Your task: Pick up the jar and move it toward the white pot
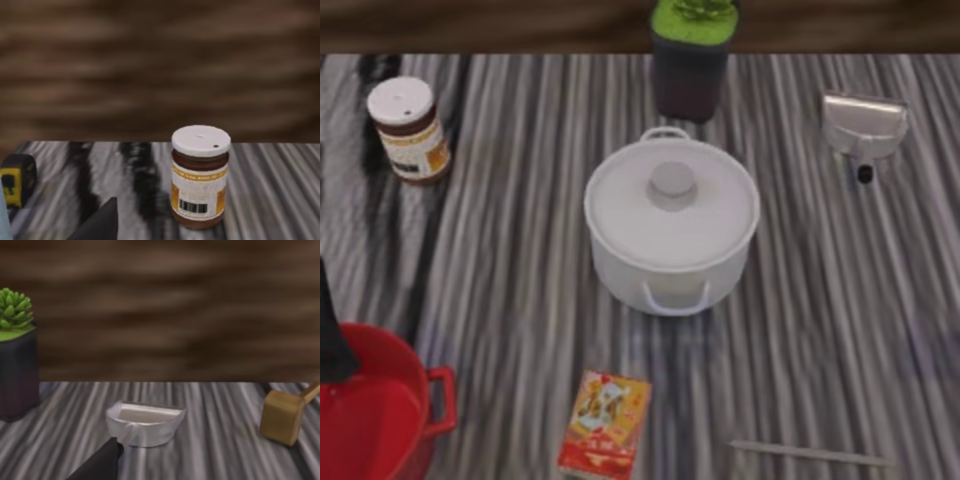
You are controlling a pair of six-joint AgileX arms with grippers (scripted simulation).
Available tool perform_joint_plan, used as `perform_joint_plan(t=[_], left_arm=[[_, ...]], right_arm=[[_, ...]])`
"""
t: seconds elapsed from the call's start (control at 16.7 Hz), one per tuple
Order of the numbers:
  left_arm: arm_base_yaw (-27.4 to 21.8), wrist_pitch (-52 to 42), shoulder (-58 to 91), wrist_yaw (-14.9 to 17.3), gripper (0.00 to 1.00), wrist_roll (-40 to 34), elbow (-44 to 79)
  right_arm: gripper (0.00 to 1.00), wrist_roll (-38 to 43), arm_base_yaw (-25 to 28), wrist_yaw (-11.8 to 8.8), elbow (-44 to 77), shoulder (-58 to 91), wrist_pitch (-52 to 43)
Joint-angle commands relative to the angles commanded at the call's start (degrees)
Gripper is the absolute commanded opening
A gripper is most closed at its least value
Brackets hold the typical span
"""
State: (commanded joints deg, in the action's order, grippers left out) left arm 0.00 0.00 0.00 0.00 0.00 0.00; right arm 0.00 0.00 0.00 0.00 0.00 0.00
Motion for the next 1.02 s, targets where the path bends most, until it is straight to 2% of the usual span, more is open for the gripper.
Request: perform_joint_plan(t=[0.24, 0.42, 0.72, 1.02], left_arm=[[0.12, -0.31, 0.84, -0.06, 1.0, 0.14, 1.5], [0.4, -2.04, 4.94, -0.1, 1.0, 0.78, 8.05], [0.44, -9.25, 19.9, 0.55, 1.0, 2.85, 26.65], [0.04, -22.2, 44.66, 1.79, 1.0, 5.92, 50.5]], right_arm=[[1.0, 0.0, 0.0, 0.0, 0.0, 0.0, 0.0], [1.0, 0.0, 0.0, 0.0, 0.0, 0.0, 0.0], [1.0, 0.0, 0.0, 0.0, 0.0, 0.0, 0.0], [1.0, 0.0, 0.0, 0.0, 0.0, 0.0, 0.0]])
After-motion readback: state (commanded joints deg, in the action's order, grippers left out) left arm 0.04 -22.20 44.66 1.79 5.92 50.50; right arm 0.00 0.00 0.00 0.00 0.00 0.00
